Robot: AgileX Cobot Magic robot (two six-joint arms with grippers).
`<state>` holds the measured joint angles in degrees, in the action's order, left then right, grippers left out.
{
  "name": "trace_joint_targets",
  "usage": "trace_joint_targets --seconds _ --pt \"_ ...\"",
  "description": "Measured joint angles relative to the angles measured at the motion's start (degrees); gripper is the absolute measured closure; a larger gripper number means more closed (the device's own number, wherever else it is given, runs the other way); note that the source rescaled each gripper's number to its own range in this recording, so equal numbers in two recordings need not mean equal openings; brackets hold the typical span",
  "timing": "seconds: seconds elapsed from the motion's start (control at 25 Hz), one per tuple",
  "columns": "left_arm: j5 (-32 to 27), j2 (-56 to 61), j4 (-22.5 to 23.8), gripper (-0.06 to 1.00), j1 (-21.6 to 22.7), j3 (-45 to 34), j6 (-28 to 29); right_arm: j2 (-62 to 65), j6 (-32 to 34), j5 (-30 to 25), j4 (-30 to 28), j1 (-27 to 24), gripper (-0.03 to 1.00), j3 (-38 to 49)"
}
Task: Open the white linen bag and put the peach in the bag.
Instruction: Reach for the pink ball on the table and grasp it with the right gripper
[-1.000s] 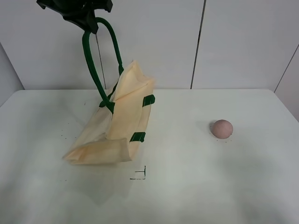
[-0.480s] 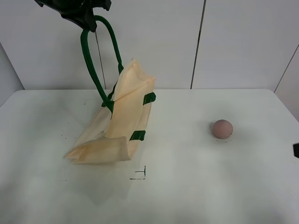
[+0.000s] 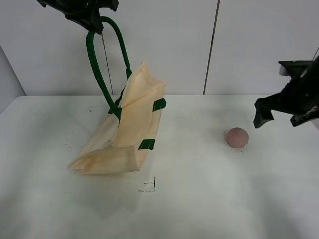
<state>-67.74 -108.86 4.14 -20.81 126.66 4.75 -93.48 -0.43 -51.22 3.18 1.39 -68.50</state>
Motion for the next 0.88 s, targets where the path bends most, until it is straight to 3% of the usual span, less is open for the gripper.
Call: trace_joint_targets --seconds 0.24,0.6,0.88 --pt "0.0 0.0 0.0 0.94 0.0 0.0 0.0 -13.4 -0.6 1.7 0.0 3.8 -0.03 -8.7" --pt "0.0 0.0 0.0 0.94 0.0 0.0 0.0 -22.8 -0.1 12.2 -1.1 4.3 -0.03 -9.2" --pt "0.0 0.0 0.0 0.94 0.0 0.0 0.0 -28.4 -0.1 14.9 -1.4 4.3 -0.03 -9.2"
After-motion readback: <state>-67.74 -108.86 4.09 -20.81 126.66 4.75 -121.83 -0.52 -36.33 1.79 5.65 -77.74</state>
